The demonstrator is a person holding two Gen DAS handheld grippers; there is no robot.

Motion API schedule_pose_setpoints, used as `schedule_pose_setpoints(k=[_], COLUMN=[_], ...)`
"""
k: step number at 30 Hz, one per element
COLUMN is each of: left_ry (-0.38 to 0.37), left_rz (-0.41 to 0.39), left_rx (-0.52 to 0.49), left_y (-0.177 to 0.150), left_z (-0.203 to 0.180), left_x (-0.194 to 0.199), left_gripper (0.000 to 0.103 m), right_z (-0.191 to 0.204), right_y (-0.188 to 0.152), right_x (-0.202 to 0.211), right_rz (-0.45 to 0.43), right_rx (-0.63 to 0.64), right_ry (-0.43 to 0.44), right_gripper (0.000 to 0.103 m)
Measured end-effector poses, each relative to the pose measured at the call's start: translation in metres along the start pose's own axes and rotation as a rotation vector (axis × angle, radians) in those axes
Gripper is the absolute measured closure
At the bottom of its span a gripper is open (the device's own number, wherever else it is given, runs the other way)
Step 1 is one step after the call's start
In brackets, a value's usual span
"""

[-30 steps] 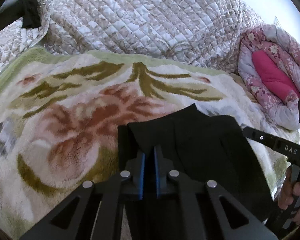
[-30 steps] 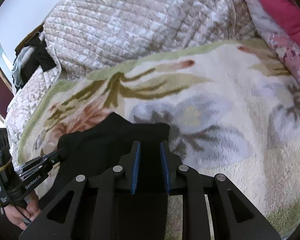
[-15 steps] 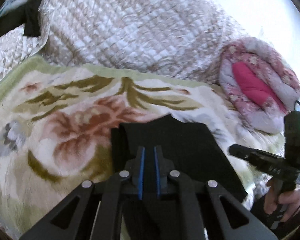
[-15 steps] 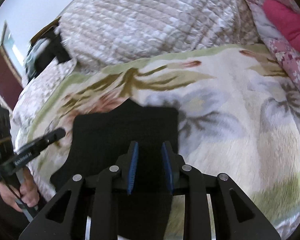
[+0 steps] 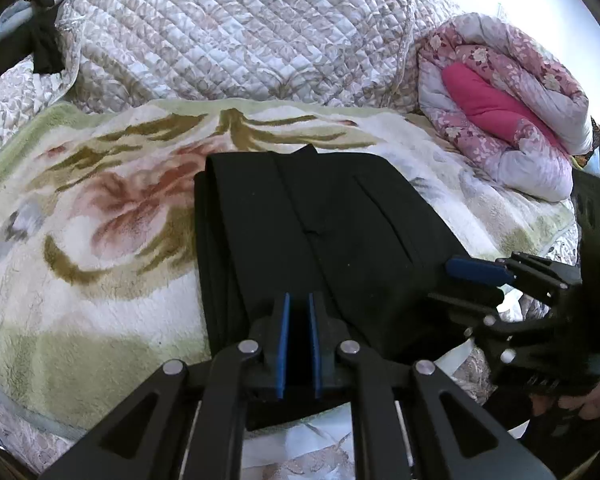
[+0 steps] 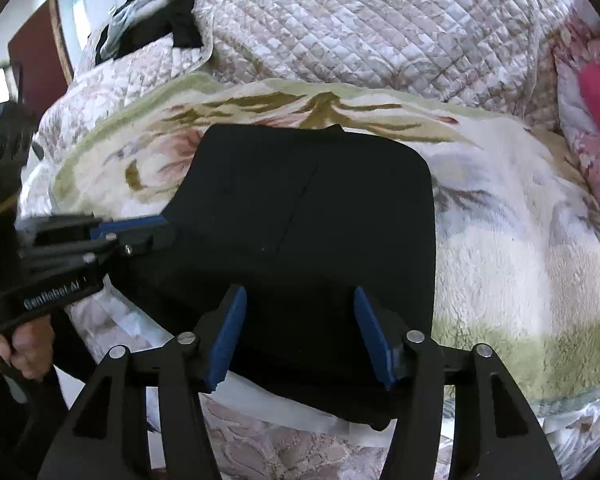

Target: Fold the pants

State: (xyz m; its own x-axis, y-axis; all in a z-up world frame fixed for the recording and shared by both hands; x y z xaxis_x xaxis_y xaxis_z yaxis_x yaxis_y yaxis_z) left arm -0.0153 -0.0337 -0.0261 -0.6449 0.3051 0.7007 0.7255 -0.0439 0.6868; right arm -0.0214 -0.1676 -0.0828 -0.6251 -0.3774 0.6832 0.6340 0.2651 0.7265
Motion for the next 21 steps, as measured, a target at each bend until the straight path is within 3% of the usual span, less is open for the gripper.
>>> schedule_pose_setpoints(k=[4,6,8,21], left_ry=[0.014,0.022,0.046,0.046], left_rz=[-0.007,-0.01,-0.012,-0.03], left_rx=[0.016,0.028,0.04,0.042], left_y=[0.001,-0.005,-0.006,0.014], left_z=[0.005,0.01,0.016,0.013], left_x=[0.003,0.007,0.009,0.014], left_gripper=[0.091,0.088,0.074,0.074], right_z=[-0.014,-0.017,-0.017,-0.024], right_y=[0.006,-0.003,-0.001,0.009], right_x=[0.011,0.0,0.004,0.009], right_rz=[-0.03,0.036,0.019,0.013], right_rx=[-0.073,-0.053,-0.058,-0.116], right_ry=[-0.017,-0.042,-0.045,-0.035], right_gripper=[0.047,0.047,0.047,0.047])
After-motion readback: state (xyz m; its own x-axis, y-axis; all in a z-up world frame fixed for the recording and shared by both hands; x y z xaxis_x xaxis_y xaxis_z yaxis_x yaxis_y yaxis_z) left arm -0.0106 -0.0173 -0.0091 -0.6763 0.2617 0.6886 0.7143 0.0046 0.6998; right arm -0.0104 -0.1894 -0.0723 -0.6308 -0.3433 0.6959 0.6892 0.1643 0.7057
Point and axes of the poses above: each gripper's, at about its wrist camera, not at the fingertips, and x roughly against the way its jaws point, z to its left, y to its top, the point moved 8 cm from there along -x, roughly the way its jaws point, and after that the axes turned 4 degrees about -y, right-handed, at the moved point
